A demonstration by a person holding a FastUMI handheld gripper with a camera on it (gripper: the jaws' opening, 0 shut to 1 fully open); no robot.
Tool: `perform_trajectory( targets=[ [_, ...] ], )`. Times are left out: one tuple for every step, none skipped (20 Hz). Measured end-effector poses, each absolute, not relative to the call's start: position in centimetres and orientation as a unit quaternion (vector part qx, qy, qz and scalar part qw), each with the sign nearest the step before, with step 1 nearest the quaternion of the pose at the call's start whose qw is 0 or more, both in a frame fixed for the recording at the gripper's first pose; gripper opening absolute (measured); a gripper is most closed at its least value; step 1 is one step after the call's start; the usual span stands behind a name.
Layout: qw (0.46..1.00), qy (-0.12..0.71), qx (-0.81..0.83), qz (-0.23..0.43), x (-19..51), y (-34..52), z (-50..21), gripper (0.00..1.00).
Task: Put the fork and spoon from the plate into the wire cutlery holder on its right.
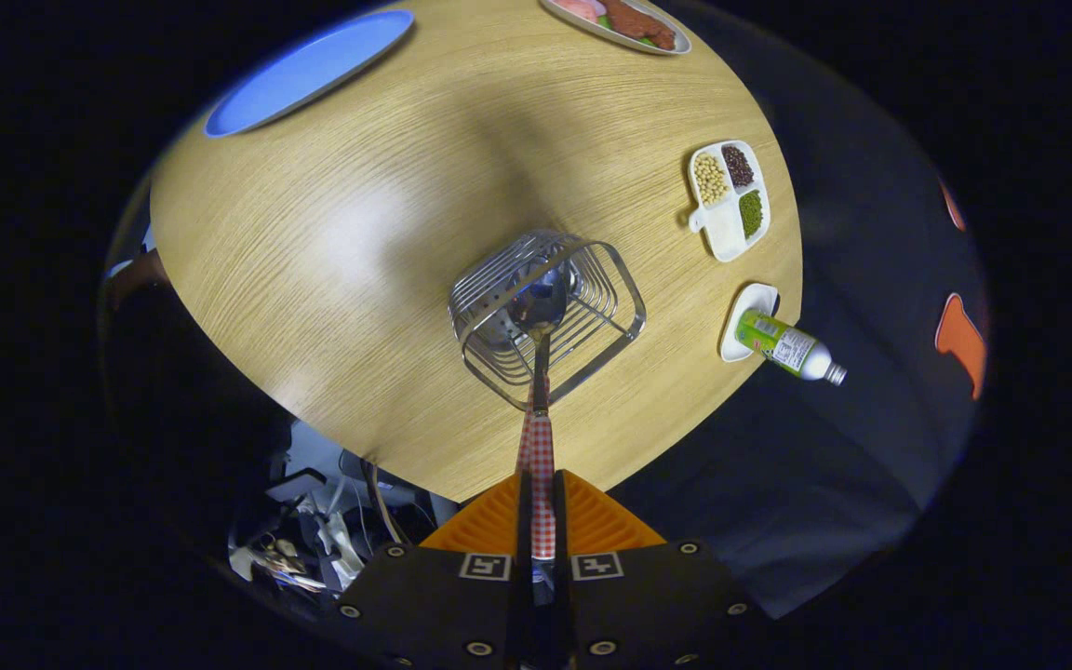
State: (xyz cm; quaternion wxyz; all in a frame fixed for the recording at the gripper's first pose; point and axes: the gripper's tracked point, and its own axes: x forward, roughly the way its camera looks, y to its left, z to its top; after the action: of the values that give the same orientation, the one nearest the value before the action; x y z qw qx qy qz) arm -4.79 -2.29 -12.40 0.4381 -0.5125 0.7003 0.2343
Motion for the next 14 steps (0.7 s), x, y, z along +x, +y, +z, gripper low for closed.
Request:
perform_trajectory(
  targets=[
    [0.431, 0.700, -0.516, 0.243, -4.4, -2.3, -12.6, 0.09],
    [0.425, 0.700, -0.518, 0.247, -4.0, -2.2, -12.7, 0.09],
    [0.422, 0.701, -0.519, 0.249, -3.9, -2.1, -13.0, 0.09],
    [0.419, 0.699, -0.523, 0.249, -3.6, -2.0, -13.2, 0.09],
    [0.416, 0.696, -0.529, 0.251, -3.2, -1.9, -13.6, 0.09],
    [0.415, 0.695, -0.530, 0.254, -3.1, -1.6, -13.8, 0.10],
    [0.415, 0.696, -0.525, 0.260, -3.2, -1.3, -14.1, 0.10],
    [0.417, 0.699, -0.519, 0.260, -3.3, -1.2, -14.3, 0.11],
    [0.423, 0.698, -0.515, 0.263, -3.0, -1.1, -14.3, 0.11],
    [0.431, 0.701, -0.505, 0.261, -2.9, -1.1, -14.5, 0.12],
    [0.439, 0.708, -0.489, 0.260, -3.0, -0.7, -14.3, 0.13],
    [0.454, 0.709, -0.472, 0.260, -3.1, -0.6, -14.4, 0.13],
    [0.473, 0.707, -0.455, 0.264, -2.7, -0.1, -14.5, 0.16],
    [0.496, 0.701, -0.439, 0.264, -2.1, 0.4, -14.5, 0.17]
  ],
)
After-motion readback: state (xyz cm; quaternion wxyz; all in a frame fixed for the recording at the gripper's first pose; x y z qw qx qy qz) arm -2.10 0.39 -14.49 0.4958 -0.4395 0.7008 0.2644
